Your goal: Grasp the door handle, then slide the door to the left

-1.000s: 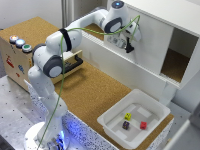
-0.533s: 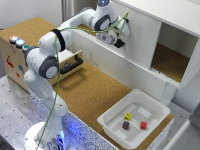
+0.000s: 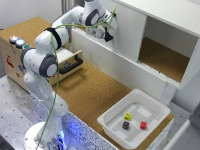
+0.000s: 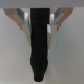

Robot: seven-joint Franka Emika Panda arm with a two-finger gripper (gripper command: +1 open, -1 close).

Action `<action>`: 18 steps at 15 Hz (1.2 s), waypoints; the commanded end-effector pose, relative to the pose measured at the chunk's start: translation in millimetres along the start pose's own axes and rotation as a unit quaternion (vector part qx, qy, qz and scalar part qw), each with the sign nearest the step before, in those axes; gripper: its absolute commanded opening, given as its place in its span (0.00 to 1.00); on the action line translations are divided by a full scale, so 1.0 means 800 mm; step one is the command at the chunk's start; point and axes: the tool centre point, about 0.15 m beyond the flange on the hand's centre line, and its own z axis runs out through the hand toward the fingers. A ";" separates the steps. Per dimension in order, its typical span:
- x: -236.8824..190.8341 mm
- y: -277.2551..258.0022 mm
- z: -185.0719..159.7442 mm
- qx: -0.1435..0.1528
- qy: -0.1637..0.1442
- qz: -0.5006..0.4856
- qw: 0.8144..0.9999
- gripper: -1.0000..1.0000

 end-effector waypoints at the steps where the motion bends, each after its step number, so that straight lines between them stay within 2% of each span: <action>1: -0.028 -0.083 -0.012 -0.031 0.047 -0.017 0.998 0.00; 4: -0.029 -0.111 -0.017 -0.023 0.053 -0.031 0.998 0.00; 5: -0.032 -0.118 -0.019 -0.035 0.050 -0.032 0.998 1.00; 8: -0.062 -0.117 -0.040 -0.069 0.083 -0.008 0.994 1.00; 11: -0.101 -0.101 -0.067 -0.069 0.113 0.018 0.991 1.00; 13: -0.124 -0.092 -0.082 -0.072 0.117 0.027 0.990 1.00; 15: -0.142 -0.081 -0.081 -0.067 0.098 0.029 0.993 1.00; 17: -0.159 -0.068 -0.060 -0.049 0.056 0.032 0.997 1.00; 18: -0.168 -0.063 -0.043 -0.031 0.026 0.031 0.999 1.00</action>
